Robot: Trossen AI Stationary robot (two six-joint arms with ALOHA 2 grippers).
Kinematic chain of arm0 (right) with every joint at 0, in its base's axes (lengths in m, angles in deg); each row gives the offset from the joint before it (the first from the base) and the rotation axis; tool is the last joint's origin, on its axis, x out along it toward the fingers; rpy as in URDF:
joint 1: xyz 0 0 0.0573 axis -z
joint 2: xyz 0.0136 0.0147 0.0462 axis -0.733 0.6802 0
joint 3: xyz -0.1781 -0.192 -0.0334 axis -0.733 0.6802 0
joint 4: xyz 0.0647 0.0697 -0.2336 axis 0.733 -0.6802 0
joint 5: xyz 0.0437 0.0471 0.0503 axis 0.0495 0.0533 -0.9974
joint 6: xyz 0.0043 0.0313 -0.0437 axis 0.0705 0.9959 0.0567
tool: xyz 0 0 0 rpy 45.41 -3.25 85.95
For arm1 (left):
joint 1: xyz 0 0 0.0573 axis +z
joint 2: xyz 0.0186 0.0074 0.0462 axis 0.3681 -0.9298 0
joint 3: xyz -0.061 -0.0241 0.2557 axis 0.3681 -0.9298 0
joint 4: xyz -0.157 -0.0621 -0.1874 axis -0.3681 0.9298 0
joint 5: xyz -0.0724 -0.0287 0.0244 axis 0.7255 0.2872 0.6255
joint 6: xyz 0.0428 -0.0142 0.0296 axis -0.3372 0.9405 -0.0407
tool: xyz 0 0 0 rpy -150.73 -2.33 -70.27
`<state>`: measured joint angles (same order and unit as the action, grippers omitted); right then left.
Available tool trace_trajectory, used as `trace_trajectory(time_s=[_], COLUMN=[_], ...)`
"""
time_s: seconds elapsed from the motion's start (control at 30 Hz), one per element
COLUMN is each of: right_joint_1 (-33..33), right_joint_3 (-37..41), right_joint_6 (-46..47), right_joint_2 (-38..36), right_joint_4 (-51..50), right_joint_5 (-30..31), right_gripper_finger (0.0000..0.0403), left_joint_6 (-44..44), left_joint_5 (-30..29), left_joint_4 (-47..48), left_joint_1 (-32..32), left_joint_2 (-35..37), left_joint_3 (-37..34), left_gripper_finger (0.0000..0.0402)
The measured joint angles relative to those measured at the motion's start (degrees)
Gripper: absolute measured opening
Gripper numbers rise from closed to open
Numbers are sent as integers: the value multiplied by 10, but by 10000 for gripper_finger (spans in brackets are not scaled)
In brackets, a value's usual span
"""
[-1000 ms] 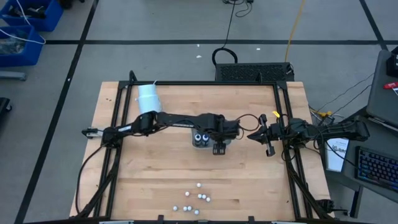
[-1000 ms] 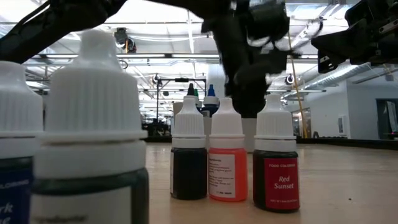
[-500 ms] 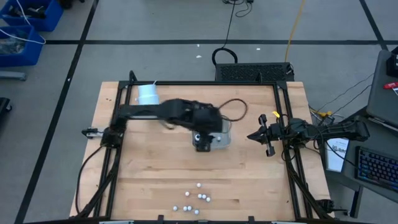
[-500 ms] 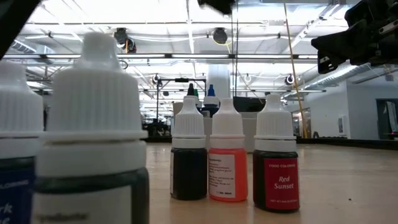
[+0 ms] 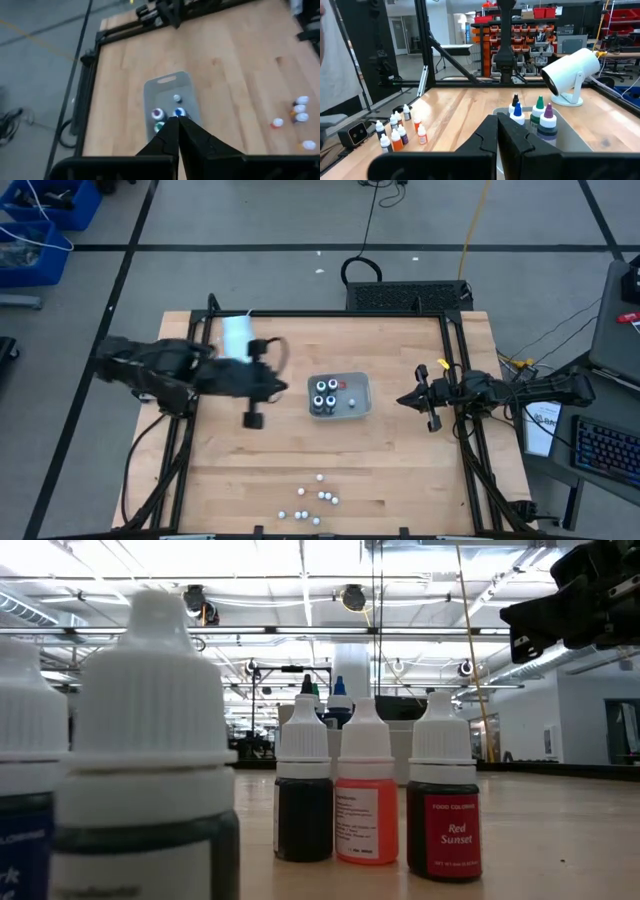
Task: Pick & Place food coloring
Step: Put the red food coloring bottle into the bin
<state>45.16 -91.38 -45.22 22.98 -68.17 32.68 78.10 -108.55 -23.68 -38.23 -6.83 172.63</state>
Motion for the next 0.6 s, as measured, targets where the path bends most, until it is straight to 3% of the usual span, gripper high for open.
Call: trace_trajectory(time_s=[0.33, 0.47, 0.6], right_joint_1=[0, 0, 0], right_joint_3=[0, 0, 0], right_joint_6=[-5, -5, -5], right_joint_2=[0, 0, 2], right_joint_4=[4, 6, 5], right_joint_5=[1, 2, 2], right_gripper_finger=[0, 0, 0], left_joint_6=[26, 30, 6], left_joint_5=[31, 60, 67], left_joint_4=[-495, -607, -677], left_joint_1=[-26, -36, -42], left_joint_2=[362, 458, 529], left_joint_3=[-552, -713, -817], left_gripper_finger=[12, 5, 8])
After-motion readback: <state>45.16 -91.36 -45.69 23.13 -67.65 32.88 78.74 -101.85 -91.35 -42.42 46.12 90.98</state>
